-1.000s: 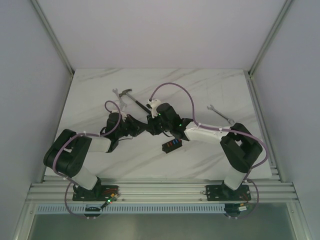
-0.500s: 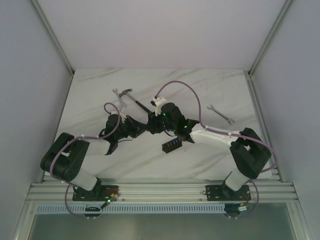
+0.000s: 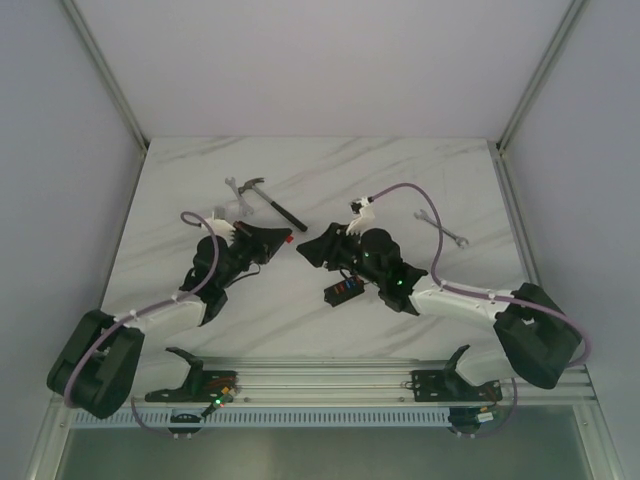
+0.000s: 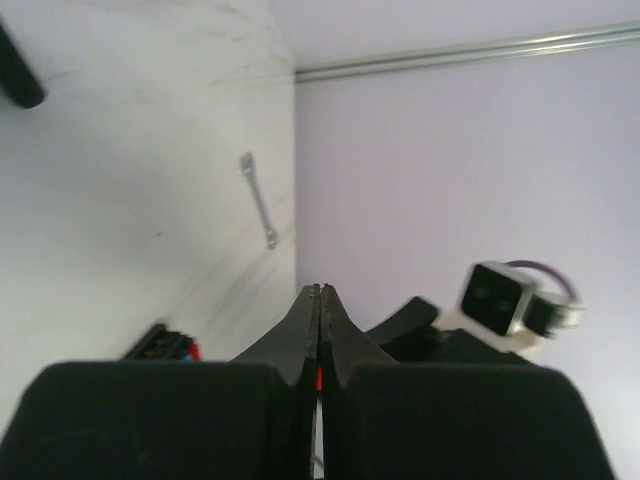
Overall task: Snap on the fuse box
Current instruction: Pick up the fuse from the center of the board.
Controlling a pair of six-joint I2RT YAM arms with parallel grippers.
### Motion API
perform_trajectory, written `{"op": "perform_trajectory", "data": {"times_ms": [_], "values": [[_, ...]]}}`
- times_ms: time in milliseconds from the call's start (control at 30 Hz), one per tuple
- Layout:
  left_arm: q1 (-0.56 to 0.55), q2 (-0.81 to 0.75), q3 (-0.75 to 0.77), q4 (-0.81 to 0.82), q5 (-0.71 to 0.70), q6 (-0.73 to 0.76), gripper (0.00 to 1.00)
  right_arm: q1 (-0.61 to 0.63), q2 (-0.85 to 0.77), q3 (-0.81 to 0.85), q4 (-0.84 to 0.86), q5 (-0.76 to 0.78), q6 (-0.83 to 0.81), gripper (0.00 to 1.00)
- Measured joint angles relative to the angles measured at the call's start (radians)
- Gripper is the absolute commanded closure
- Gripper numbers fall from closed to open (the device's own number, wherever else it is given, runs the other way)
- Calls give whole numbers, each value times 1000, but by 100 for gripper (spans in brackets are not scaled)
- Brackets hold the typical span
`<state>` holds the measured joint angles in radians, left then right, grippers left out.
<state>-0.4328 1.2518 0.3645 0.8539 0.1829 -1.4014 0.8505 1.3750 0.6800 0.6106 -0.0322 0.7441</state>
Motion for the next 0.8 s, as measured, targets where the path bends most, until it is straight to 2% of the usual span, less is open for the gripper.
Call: {"op": "perform_trajectory", "data": {"times_ms": [233, 433, 800], "values": [[-68, -73, 5, 35, -111, -49, 100, -7, 0, -46, 192, -5, 196, 54], [-131, -82, 14, 58, -182, -92, 100, -16, 5, -63, 345, -5, 296, 56], [-179, -91, 18, 101, -256, -133, 100, -26, 15, -107, 443, 4, 372, 61]]}}
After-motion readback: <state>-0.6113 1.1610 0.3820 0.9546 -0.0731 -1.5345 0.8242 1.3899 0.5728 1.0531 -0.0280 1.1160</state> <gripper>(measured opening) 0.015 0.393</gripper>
